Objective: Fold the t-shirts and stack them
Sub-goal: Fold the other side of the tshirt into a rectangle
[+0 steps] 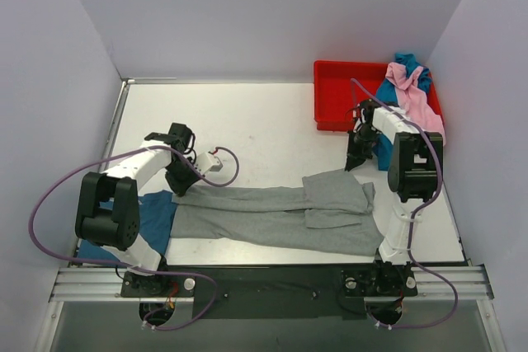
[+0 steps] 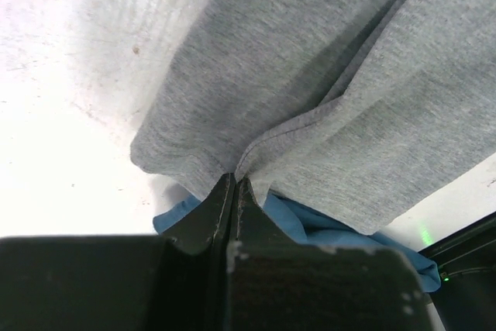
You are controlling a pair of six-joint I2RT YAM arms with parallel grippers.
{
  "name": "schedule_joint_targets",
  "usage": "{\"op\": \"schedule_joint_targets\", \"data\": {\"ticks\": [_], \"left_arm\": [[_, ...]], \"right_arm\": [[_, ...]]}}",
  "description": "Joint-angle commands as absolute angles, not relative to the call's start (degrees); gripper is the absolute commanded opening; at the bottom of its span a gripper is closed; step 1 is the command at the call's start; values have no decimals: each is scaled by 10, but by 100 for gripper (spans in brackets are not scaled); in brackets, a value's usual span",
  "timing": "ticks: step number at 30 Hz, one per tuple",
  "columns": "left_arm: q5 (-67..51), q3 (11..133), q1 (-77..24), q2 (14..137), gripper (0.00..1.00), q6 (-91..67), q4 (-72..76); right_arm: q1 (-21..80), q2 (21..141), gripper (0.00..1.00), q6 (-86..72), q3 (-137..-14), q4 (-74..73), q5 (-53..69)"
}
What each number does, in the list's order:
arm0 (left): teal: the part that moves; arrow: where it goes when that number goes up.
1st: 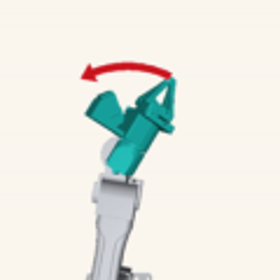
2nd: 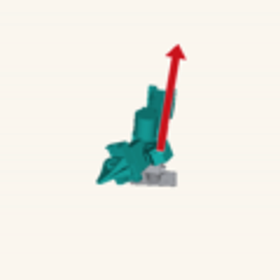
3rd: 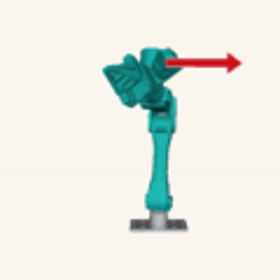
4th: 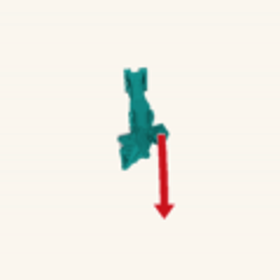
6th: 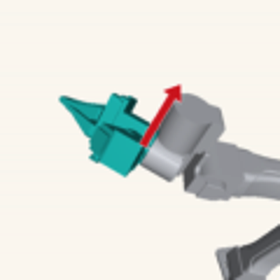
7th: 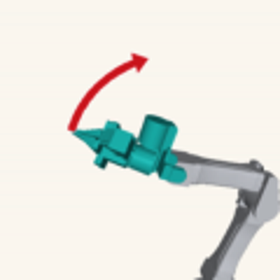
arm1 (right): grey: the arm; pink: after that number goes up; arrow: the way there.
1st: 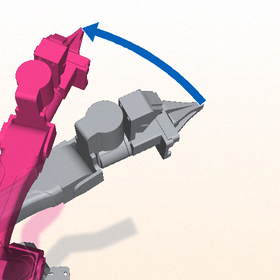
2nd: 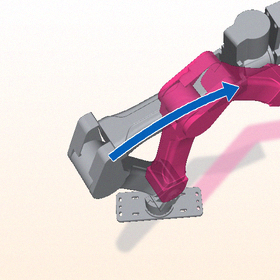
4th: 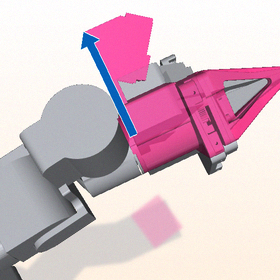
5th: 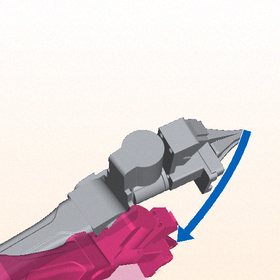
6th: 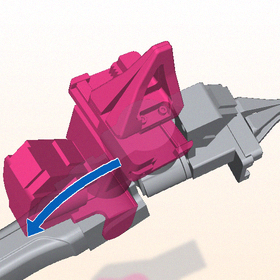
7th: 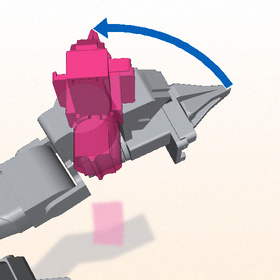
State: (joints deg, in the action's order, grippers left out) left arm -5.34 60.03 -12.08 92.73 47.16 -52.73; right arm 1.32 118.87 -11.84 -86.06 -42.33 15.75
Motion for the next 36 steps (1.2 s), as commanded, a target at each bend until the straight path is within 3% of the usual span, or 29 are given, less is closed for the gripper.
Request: {"op": "schedule_joint_targets", "data": {"ticks": [1,9,18,23,33,36], "left_arm": [[-57,635,-124,930,0,467,-520],[-75,725,-123,940,0,432,-519],[33,801,-119,997,0,374,-386],[14,844,-116,1008,0,357,-403],[0,801,-114,986,0,402,-457],[-53,760,-108,962,0,422,-499]], "right_arm": [[12,1178,0,-102,-856,-433,194],[4,1065,0,-102,-876,-489,184],[-64,970,0,-108,-903,-538,224],[-73,934,0,-106,-920,-591,215],[-77,858,0,-96,-851,-648,218],[-72,856,0,-92,-811,-685,244]]}}
